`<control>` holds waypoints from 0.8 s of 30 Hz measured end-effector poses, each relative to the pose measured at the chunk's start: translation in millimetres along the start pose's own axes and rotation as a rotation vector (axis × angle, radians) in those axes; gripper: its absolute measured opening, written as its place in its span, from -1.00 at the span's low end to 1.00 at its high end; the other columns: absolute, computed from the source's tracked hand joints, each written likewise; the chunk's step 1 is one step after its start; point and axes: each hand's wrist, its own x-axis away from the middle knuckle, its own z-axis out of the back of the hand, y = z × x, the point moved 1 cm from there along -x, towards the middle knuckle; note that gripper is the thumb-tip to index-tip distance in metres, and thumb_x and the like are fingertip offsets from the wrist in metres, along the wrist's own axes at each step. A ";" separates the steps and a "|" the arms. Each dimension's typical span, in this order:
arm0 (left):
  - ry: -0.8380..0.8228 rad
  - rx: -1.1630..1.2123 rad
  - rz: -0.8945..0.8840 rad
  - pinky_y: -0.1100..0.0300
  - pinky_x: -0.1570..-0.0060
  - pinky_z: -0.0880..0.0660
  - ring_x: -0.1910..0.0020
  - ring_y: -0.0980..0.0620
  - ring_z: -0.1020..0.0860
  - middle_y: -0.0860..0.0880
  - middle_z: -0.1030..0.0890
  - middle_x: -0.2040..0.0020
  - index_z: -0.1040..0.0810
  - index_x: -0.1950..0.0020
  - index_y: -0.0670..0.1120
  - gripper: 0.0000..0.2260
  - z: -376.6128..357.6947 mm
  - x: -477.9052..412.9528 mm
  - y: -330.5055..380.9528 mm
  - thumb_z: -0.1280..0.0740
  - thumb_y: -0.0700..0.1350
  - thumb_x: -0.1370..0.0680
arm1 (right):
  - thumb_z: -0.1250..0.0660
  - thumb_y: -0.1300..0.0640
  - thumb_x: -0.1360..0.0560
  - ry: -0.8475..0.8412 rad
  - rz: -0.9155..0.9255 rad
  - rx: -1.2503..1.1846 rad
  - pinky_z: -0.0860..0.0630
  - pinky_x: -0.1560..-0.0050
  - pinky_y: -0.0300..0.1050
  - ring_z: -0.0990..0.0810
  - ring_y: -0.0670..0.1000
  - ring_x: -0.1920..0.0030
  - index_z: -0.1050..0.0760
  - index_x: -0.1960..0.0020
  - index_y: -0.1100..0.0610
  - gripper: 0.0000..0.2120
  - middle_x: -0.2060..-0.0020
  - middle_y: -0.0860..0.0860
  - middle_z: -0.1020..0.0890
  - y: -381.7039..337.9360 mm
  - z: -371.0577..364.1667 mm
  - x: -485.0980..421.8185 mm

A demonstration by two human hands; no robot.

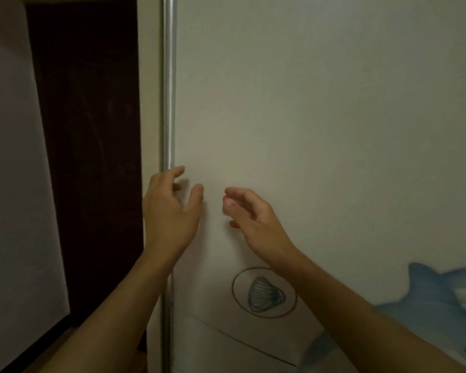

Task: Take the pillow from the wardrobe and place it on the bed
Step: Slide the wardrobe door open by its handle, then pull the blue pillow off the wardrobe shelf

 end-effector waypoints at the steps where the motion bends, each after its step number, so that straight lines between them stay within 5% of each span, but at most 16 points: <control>1: -0.023 0.040 0.019 0.22 0.03 -0.53 -0.06 0.16 -0.51 0.14 -0.47 -0.18 -0.46 -0.31 0.07 -0.63 -4.2 2.2 6.5 -0.34 0.07 -0.52 | -0.29 -0.09 -0.55 0.024 0.001 0.002 -0.53 -0.28 0.01 -0.61 -0.14 -0.15 -0.48 -0.33 0.00 -0.62 -0.16 -0.08 -0.63 -2.9 8.6 3.3; 8: -0.132 0.299 0.055 0.54 0.20 -0.43 0.00 0.29 -0.54 0.07 -0.59 -0.10 -0.54 -0.19 0.03 -0.77 -50.2 16.4 61.6 -0.35 -0.01 -0.54 | -0.25 -0.04 -0.58 0.198 0.045 0.080 -0.51 -0.30 0.08 -0.61 -0.05 -0.19 -0.47 -0.34 0.06 -0.63 -0.18 -0.02 -0.63 -18.5 83.4 34.3; 14: -0.256 0.505 0.020 0.51 0.14 -0.45 -0.03 0.26 -0.56 0.08 -0.61 -0.08 -0.55 -0.20 0.00 -0.75 -110.7 55.8 142.0 -0.36 -0.05 -0.53 | -0.27 0.02 -0.57 0.458 0.061 0.162 -0.51 -0.27 0.15 -0.64 0.04 -0.14 -0.53 -0.26 0.11 -0.69 -0.12 0.04 -0.66 -30.8 180.1 77.1; 19: -0.429 0.632 0.084 0.08 -0.06 -0.59 0.00 0.28 -0.57 0.14 -0.60 -0.11 -0.51 -0.26 0.02 -0.67 -164.0 89.9 215.2 -0.39 -0.01 -0.50 | -0.26 0.02 -0.59 0.636 0.020 0.227 -0.52 -0.28 0.07 -0.61 -0.05 -0.17 -0.53 -0.26 0.08 -0.72 -0.13 -0.01 -0.65 -36.4 262.7 122.2; 24: -0.585 0.646 0.060 -0.06 -0.11 -0.57 -0.04 0.19 -0.57 0.09 -0.59 -0.15 -0.49 -0.29 0.02 -0.63 -210.2 138.2 288.7 -0.40 -0.01 -0.50 | -0.23 -0.06 -0.59 0.776 0.002 0.253 -0.54 -0.27 -0.04 -0.61 -0.17 -0.14 -0.54 -0.25 0.00 -0.71 -0.11 -0.14 -0.65 -48.3 350.9 186.0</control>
